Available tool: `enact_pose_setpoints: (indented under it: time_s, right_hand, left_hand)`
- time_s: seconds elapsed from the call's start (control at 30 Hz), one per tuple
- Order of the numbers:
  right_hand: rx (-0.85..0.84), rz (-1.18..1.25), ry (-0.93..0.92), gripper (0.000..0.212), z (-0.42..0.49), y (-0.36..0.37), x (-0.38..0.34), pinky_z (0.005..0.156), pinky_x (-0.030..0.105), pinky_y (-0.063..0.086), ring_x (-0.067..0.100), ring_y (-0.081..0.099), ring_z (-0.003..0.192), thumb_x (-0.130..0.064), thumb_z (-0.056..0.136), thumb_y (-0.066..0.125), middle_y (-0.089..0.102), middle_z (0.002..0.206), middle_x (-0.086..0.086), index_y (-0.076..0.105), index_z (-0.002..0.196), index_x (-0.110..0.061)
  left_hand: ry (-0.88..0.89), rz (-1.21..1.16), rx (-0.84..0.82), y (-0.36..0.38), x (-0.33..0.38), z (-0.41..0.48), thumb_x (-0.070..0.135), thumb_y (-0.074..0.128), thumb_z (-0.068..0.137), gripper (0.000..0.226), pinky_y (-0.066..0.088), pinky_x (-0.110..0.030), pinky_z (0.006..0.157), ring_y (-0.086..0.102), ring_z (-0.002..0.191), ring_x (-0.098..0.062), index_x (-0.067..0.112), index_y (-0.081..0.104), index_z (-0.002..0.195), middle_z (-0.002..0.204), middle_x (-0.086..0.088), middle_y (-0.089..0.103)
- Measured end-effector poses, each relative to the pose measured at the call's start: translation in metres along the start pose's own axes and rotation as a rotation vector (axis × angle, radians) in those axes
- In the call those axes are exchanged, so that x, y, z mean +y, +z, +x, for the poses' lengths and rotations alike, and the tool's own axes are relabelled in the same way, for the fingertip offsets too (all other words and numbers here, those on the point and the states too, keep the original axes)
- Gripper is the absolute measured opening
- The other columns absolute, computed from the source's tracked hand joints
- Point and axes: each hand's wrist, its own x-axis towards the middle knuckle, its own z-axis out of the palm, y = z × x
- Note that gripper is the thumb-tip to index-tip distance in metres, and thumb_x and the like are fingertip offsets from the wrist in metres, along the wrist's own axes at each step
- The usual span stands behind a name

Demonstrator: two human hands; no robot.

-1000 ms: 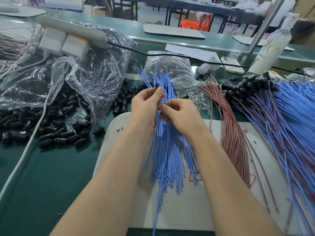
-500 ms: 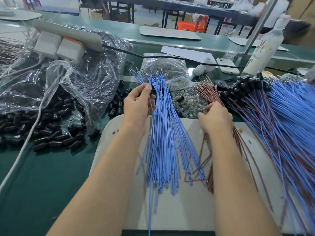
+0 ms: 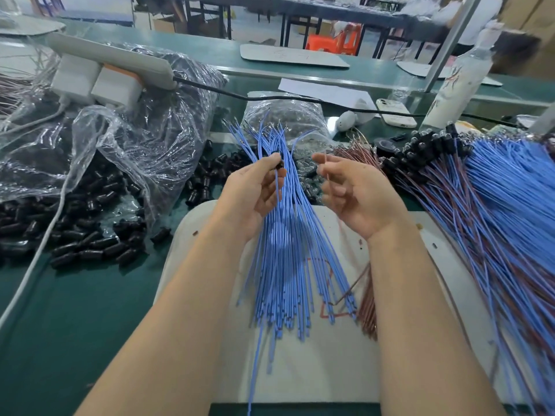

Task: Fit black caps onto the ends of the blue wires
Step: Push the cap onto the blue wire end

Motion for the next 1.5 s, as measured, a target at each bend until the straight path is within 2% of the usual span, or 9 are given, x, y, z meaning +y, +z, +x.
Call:
enact_pose_setpoints:
  time_s: [0.1, 0.23, 0.5, 0.8, 0.97, 1.1, 1.27, 1.37, 1.5]
  right_hand:
    - [-0.103, 0.023, -0.018, 0.023, 0.0, 0.006, 0.002, 0.04, 0.014, 0.031, 0.005, 0.038, 0.043, 0.003, 0.092, 0.041, 0.054, 0.07, 0.001, 0.062, 0.095, -0.005]
    - [0.152, -0.229, -0.134, 0.025, 0.005, 0.013, 0.007, 0.045, 0.015, 0.037, 0.008, 0.043, 0.045, 0.001, 0.094, 0.042, 0.058, 0.068, 0.0, 0.058, 0.081, -0.012]
    - [0.488, 0.138, -0.568, 0.018, -0.001, 0.0, -0.003, 0.059, 0.022, 0.051, 0.012, 0.061, 0.062, -0.006, 0.1, 0.042, 0.066, 0.076, 0.001, 0.055, 0.094, -0.016]
    - [-0.104, 0.574, -0.356, 0.012, -0.01, 0.005, -0.009, 0.049, 0.015, 0.045, 0.007, 0.053, 0.054, -0.013, 0.091, 0.048, 0.061, 0.078, 0.002, 0.058, 0.098, -0.014]
    - [0.43, 0.164, -0.511, 0.015, -0.009, 0.005, -0.007, 0.046, 0.017, 0.042, 0.008, 0.053, 0.049, -0.013, 0.101, 0.042, 0.064, 0.072, -0.001, 0.055, 0.097, -0.021]
    - [0.577, 0.058, -0.514, 0.014, -0.004, 0.009, -0.002, 0.049, 0.019, 0.045, 0.011, 0.057, 0.051, -0.013, 0.102, 0.038, 0.062, 0.073, 0.002, 0.051, 0.105, -0.019]
    - [0.588, 0.203, -0.405, 0.01, 0.003, 0.002, -0.001, 0.046, 0.018, 0.043, 0.008, 0.053, 0.048, -0.009, 0.1, 0.043, 0.059, 0.069, 0.001, 0.048, 0.106, -0.015]
    - [0.387, 0.247, -0.263, 0.013, 0.004, -0.001, -0.001, 0.041, 0.016, 0.031, 0.007, 0.04, 0.045, -0.005, 0.096, 0.042, 0.05, 0.06, -0.002, 0.051, 0.103, -0.011]
    - [-0.291, 0.3, -0.204, 0.022, -0.003, 0.002, -0.001, 0.041, 0.014, 0.034, 0.003, 0.039, 0.045, -0.011, 0.089, 0.05, 0.048, 0.061, -0.007, 0.06, 0.108, -0.009]
  left_hand:
    - [-0.022, -0.004, -0.13, 0.002, 0.0, -0.003, 0.025, 0.057, 0.092, 0.012, 0.047, -0.018, 0.061, 0.059, 0.059, -0.005, 0.017, 0.062, 0.084, 0.068, 0.007, 0.066]
    - [-0.013, 0.007, -0.158, 0.002, -0.001, -0.004, 0.024, 0.054, 0.094, 0.01, 0.052, -0.024, 0.072, 0.065, 0.073, -0.006, 0.018, 0.059, 0.088, 0.085, 0.004, 0.072]
    - [-0.083, 0.069, -0.352, 0.002, -0.001, -0.007, 0.018, 0.051, 0.095, 0.011, 0.058, -0.026, 0.072, 0.07, 0.081, -0.015, 0.015, 0.055, 0.086, 0.099, -0.005, 0.073]
    - [-0.047, 0.055, -0.34, 0.0, -0.001, -0.008, 0.015, 0.056, 0.093, 0.009, 0.05, -0.014, 0.05, 0.051, 0.048, -0.003, 0.008, 0.056, 0.087, 0.08, -0.003, 0.071]
    - [-0.083, 0.135, -0.259, 0.001, 0.001, -0.007, 0.02, 0.054, 0.095, 0.01, 0.053, -0.017, 0.057, 0.066, 0.067, -0.006, 0.011, 0.058, 0.091, 0.091, -0.002, 0.074]
    - [-0.093, 0.129, -0.311, 0.002, -0.001, -0.008, 0.021, 0.049, 0.096, 0.014, 0.056, -0.027, 0.084, 0.068, 0.095, -0.014, 0.014, 0.059, 0.088, 0.103, -0.005, 0.073]
    - [-0.12, 0.074, -0.45, 0.002, 0.002, -0.014, 0.019, 0.049, 0.095, 0.012, 0.055, -0.019, 0.064, 0.064, 0.065, -0.008, 0.009, 0.054, 0.09, 0.1, -0.008, 0.073]
    - [-0.109, -0.082, -0.514, 0.002, 0.006, -0.018, 0.021, 0.051, 0.087, 0.011, 0.051, -0.014, 0.055, 0.054, 0.051, -0.005, 0.01, 0.049, 0.09, 0.099, -0.01, 0.072]
    - [-0.141, -0.174, -0.611, -0.003, 0.011, -0.02, 0.028, 0.052, 0.079, 0.015, 0.047, -0.011, 0.049, 0.052, 0.047, -0.002, 0.014, 0.058, 0.082, 0.1, -0.009, 0.072]
